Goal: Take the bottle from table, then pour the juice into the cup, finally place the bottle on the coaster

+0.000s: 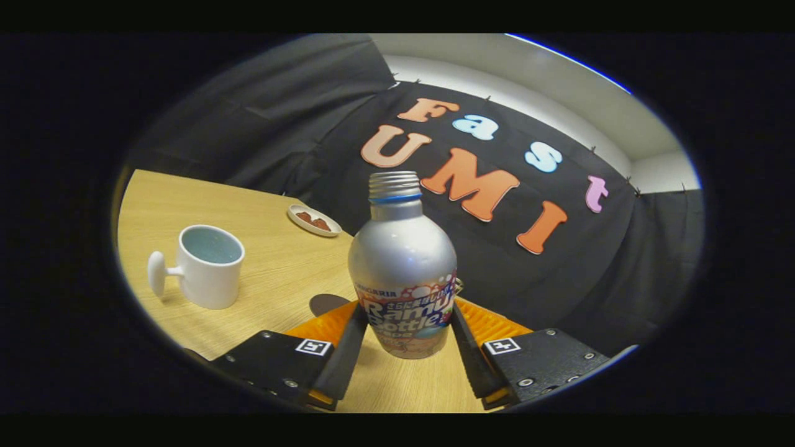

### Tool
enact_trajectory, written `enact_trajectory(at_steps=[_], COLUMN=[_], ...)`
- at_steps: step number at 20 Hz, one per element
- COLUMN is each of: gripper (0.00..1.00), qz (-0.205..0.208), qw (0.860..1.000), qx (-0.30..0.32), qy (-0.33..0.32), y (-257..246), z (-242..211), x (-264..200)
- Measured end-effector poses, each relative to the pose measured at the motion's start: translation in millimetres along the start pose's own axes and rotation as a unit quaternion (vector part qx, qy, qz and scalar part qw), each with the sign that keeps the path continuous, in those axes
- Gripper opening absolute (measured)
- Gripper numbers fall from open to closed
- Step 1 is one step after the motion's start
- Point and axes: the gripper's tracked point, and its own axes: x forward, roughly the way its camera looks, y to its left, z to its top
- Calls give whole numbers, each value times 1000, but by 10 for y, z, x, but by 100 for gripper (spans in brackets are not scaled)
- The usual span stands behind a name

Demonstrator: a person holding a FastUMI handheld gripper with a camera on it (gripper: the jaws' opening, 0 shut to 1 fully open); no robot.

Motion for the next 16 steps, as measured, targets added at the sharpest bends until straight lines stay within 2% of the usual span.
enact_trajectory(at_steps=[3,9,16], gripper=[75,74,74], qz=[-1,-23,-21], qw=[998,990,969], qx=[-57,-131,-232], qy=[-16,-43,-81], y=[65,134,266], z=[80,224,326], x=[7,-53,-25])
